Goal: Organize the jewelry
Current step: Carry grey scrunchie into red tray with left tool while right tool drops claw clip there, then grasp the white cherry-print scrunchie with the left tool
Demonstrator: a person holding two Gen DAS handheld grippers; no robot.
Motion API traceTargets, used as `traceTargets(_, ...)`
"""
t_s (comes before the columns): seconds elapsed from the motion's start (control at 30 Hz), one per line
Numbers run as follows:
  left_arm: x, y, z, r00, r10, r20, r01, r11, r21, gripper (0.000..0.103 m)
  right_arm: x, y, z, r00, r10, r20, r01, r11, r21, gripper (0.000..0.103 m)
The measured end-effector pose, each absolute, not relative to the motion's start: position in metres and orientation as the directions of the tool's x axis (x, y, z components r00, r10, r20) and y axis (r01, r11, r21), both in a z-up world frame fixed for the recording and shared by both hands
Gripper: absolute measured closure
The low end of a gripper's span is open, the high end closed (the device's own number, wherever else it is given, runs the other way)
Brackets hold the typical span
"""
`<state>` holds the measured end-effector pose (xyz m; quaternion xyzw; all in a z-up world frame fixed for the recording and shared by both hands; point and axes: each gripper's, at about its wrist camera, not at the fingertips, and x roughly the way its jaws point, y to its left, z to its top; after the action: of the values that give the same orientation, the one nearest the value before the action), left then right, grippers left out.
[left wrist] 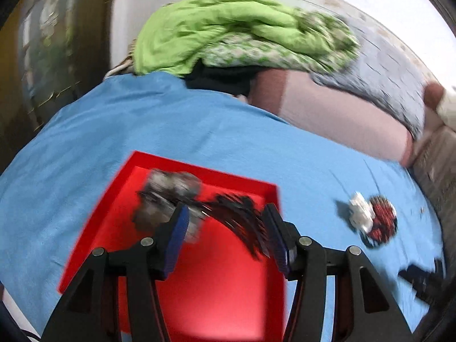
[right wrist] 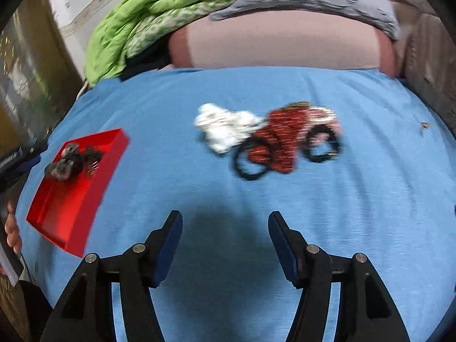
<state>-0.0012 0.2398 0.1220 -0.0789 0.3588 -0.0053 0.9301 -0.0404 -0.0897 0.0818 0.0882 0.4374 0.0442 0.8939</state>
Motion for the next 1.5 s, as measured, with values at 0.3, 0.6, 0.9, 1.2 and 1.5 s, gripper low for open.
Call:
traceTargets(0.3, 0.004, 0.157, 0.125, 0.656, -0.18, -0.733, 0.097, 0.983, -0.154, 0.046, -0.016, -0.147, 0.075, 0.644, 0.151, -0.749, 0.039, 0.973, 0.23, 0.036)
traceTargets(0.6, 0.066, 0.083, 0.105, 0.543, -0.254, -0.8, 0.141, 0.967, -0.212, 0.046, 0.013, -0.179, 0.06, 0.651, 0.184, -0.736, 0.021, 0.965, 0.26, 0.047)
traceTargets(0.9, 0.118, 0.025, 0.064, 0.474, -0.276, -0.836, 0.191, 0.959, -0.208, 0.046, 0.05, -0.214, 0.033, 0.613, 0.185, -0.768, 0.096, 0.947, 0.305, 0.062)
traceTargets(1.2, 0.138, -0.006, 0.035, 0.435, -0.26, -0.862, 0.218, 0.959, -0.179, 0.045, 0.076, -0.204, 0.023, 0.615, 0.14, -0.776, 0.062, 0.972, 0.225, 0.062)
traceTargets(1.5, 0.132, -0.014, 0.032, 0.433, -0.263, -0.862, 0.245, 0.955, -0.168, 0.088, 0.075, -0.209, 0.022, 0.617, 0.159, -0.771, 0.065, 0.966, 0.251, 0.089)
